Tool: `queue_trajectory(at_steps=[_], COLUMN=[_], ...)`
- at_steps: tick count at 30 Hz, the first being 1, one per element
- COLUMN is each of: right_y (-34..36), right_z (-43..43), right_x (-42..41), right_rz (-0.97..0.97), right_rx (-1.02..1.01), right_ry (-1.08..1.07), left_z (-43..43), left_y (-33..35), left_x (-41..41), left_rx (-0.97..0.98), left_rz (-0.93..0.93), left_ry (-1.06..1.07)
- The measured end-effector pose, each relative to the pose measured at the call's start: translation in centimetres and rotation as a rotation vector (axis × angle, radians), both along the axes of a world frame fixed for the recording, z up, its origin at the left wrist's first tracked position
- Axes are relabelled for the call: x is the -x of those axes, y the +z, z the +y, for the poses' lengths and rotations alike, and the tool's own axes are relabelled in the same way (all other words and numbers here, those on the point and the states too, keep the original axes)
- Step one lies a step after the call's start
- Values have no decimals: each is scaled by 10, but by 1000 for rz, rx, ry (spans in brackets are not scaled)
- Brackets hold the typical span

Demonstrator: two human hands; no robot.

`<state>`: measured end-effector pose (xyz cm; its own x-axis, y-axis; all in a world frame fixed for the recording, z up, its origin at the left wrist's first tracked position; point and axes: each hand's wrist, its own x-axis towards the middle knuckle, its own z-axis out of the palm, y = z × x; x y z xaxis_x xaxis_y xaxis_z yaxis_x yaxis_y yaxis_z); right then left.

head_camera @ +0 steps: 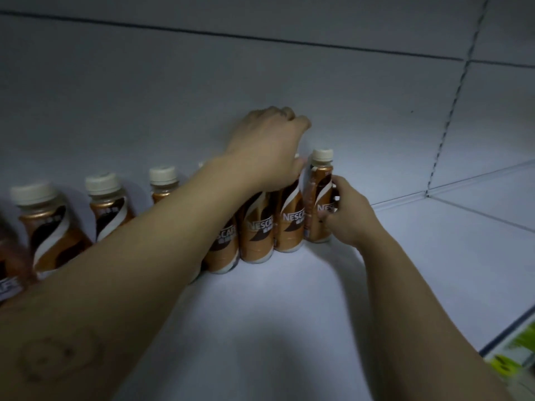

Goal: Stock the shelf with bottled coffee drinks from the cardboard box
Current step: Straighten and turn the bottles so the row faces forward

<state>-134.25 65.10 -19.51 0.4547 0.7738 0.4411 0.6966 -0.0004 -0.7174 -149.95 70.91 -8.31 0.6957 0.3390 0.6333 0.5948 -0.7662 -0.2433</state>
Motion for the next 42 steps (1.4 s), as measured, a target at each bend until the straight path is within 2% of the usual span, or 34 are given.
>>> queue_trajectory(at_steps=[3,6,10,15,21,25,30,32,35,38,40,42], right_y=[0,-1,-1,-4,-5,-1,2,6,14,17,14,8], right_z=[-1,-1,2,4,4,2,-1,-6,-9,-10,-15,-20], right_x=[-1,-1,0,1,3,7,11,17,32,47,57,67], right_rz=[43,48,43,77,104,112,99,111,51,-6,-21,-124], right_rx=[-42,-52,-32,-53,-30,-28,43,14,-69,-14,3,-42], right_ry=[12,22,0,-7,-20,-41,-41,-72,-105,-134,-223,-318], left_z=[0,3,6,14,9,5,-4,-11,-24,-38,-46,-53], left_y=[-2,-8,-13,-19,-28,-24,-14,-8,-3,-6,-12,-19], left_x=[-24,-39,-54,-56,-45,-29,1,17,43,69,85,100], left_rx=[-45,-33,65,41,-12,-131,-104,-110,-113,-72,-47,-7], left_rz=[202,254,188,89,100,156,95,108,109,89,74,65], left_ry=[30,42,57,24,23,43,74,100,143,136,141,148])
